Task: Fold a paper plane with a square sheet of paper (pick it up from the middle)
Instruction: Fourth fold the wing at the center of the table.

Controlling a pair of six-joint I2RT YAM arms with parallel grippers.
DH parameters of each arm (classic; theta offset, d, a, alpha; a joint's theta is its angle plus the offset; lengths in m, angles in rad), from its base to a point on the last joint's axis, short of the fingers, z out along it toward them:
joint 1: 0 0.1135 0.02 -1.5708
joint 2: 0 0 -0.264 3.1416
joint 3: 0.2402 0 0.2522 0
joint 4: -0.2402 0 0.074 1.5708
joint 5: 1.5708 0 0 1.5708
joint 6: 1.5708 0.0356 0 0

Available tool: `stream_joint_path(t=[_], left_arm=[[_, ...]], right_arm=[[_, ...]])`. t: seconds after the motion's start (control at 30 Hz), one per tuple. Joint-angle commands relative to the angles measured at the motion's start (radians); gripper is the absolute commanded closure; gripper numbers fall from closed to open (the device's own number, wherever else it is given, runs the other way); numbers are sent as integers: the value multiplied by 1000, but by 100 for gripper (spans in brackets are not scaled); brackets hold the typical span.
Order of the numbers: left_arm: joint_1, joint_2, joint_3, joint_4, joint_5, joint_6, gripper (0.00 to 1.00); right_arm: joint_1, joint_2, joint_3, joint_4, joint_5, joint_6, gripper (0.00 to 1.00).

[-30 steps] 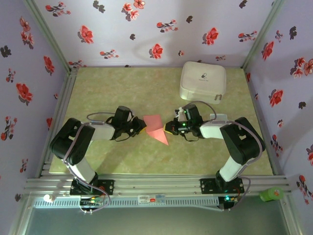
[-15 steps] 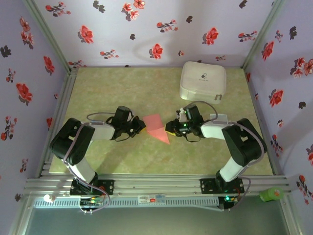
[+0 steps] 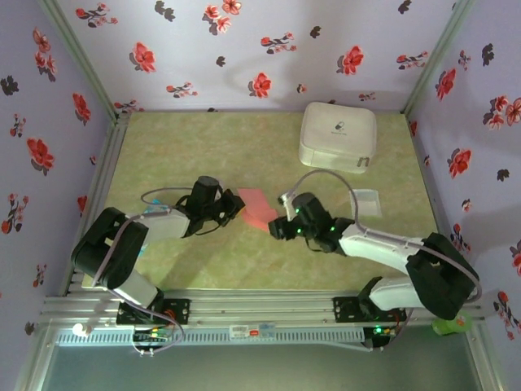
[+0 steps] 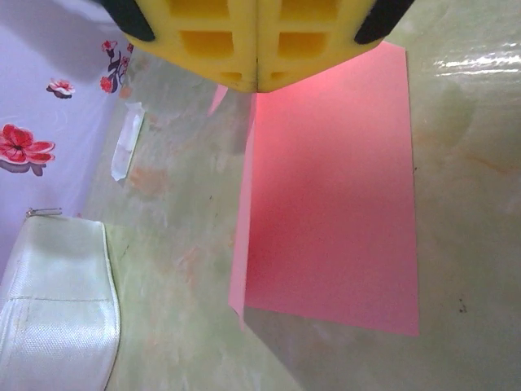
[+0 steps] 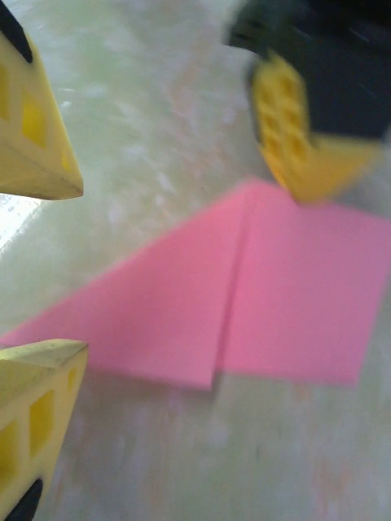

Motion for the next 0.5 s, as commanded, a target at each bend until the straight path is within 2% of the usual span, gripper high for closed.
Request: stream_joint_path(t=[0.0,0.23,0.47], left_arm=[[-12,-34,-3,-9,-26,-15,100],[-19,-35,4,-23,-21,5,100],[-19,-47,4,-16,-13,10,100]], right_arm=[[50,-4,-60,168,211,-188,52],[90,31,-46,142,184,-298,53],[107,25,-74,177,213,-296,53]])
